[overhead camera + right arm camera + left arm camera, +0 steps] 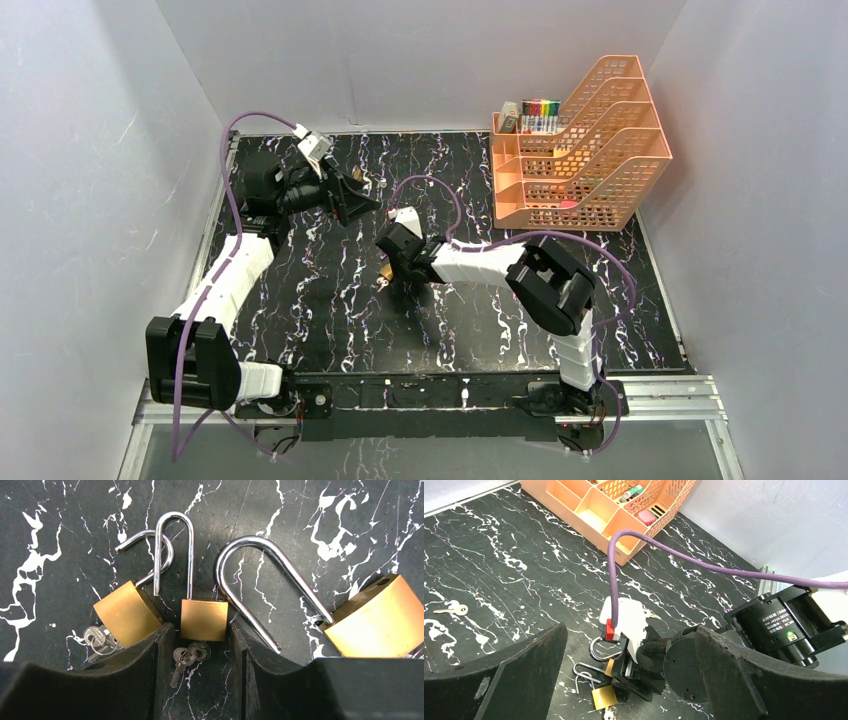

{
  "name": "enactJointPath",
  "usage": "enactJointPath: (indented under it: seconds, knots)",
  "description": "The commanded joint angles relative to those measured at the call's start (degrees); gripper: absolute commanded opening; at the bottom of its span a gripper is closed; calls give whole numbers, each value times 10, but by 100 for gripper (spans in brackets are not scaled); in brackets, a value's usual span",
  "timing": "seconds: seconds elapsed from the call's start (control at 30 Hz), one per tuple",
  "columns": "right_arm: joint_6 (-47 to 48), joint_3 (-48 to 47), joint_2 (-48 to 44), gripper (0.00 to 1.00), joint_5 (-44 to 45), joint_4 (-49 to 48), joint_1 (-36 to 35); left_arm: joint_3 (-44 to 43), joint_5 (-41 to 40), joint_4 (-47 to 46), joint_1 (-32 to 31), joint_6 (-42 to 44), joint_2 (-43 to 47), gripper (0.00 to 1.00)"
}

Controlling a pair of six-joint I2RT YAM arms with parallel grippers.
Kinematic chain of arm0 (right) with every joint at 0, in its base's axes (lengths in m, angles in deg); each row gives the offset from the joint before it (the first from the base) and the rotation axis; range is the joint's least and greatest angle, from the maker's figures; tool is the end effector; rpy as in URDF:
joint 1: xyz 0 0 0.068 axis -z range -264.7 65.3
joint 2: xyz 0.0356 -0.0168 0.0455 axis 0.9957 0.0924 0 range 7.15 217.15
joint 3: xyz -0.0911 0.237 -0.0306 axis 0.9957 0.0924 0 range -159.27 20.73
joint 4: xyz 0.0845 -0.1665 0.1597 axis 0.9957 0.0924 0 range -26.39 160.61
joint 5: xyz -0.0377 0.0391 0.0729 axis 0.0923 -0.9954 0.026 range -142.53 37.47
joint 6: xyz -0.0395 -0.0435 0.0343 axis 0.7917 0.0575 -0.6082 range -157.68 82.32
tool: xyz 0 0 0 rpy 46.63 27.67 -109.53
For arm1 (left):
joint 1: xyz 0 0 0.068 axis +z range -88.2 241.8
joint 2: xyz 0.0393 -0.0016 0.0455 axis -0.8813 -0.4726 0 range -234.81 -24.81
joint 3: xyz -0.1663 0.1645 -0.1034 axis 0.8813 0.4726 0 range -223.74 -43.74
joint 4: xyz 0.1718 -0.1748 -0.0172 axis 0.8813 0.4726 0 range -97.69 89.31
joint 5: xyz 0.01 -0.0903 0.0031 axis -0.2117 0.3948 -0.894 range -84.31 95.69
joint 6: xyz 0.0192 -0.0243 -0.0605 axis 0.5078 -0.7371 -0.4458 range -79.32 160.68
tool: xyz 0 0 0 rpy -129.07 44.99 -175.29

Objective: Lock with the key
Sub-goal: Pick up the lock from the center of the board.

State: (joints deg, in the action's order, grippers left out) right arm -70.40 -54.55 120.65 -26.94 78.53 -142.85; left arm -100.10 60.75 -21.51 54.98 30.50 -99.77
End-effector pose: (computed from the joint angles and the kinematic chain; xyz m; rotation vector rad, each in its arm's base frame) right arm 0.2357 0.3345 0.1467 -0.3480 2.3594 0.1857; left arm 0.2889 -0.0796 0.3269 0.6970 1.5701 -1.0092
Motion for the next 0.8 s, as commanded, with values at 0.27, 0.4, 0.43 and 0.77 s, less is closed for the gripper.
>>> enactJointPath:
  seconds: [0.27,0.4,0.43,0.77]
  knots:
    - [4,-39,32,52,0,5,-2,-33,12,11,2,1,-17,98]
    - [14,-34,33,40,-19,-8,-2,-32,7,14,2,4,-13,98]
    - [17,-30,32,36,-26,-14,-2,-32,5,15,2,5,-11,98]
    - [134,33,-50,16,-126,-106,2,-32,8,5,2,-6,-10,98]
